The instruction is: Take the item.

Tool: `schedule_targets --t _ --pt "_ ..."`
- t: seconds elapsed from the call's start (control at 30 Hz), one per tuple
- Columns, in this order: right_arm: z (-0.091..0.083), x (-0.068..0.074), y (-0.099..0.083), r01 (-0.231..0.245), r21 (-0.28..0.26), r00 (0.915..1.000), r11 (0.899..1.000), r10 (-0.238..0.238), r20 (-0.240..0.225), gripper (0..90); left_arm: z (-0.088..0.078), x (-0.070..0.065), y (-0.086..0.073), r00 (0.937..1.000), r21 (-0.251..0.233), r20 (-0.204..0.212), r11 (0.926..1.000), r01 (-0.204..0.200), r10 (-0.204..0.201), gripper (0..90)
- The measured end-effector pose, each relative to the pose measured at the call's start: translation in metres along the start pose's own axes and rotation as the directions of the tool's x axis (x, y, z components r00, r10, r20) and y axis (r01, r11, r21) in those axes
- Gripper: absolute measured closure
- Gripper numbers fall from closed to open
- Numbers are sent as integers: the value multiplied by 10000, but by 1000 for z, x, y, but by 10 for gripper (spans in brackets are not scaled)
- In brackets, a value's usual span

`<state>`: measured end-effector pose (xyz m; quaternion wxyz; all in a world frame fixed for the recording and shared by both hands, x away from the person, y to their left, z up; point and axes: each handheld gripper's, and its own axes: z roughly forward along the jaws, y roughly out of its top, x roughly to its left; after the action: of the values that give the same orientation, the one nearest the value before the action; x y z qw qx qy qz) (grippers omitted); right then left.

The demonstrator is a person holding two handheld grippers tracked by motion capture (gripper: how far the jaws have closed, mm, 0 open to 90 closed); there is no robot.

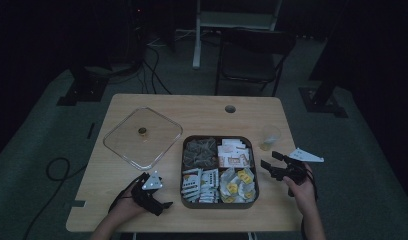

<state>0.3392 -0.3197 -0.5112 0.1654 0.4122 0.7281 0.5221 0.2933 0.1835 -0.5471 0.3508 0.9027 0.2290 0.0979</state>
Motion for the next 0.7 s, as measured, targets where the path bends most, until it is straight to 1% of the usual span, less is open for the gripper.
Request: schedule_targets --t 0.07,0.17,0.33,0.4,0.47,0.6,0.7 --pt "1 0 -3 -11 8 10000 10000 10 17 264 0 0 0 10000 0 0 10000 1 -1 5" --pt "2 1 -11 -6 254 10000 9997 6 -16 261 0 0 0 10000 3 -1 10000 -1 1 5" --pt "5 2 -20 -210 479 9997 9986 216 -134 262 0 0 0 10000 2 0 10000 0 0 5" --pt "6 3 -24 -230 592 9997 9980 235 -74 262 0 0 0 10000 2 -1 10000 2 -2 5" --pt "6 4 -26 -217 691 9997 9974 222 -70 262 0 0 0 10000 4 -1 10000 -1 1 5" --pt "8 5 -28 27 1074 9999 9942 -42 131 262 0 0 0 10000 2 0 10000 2 -2 5" --pt "9 5 -30 38 1143 9998 9934 -57 164 262 0 0 0 10000 2 -1 10000 1 -1 5"
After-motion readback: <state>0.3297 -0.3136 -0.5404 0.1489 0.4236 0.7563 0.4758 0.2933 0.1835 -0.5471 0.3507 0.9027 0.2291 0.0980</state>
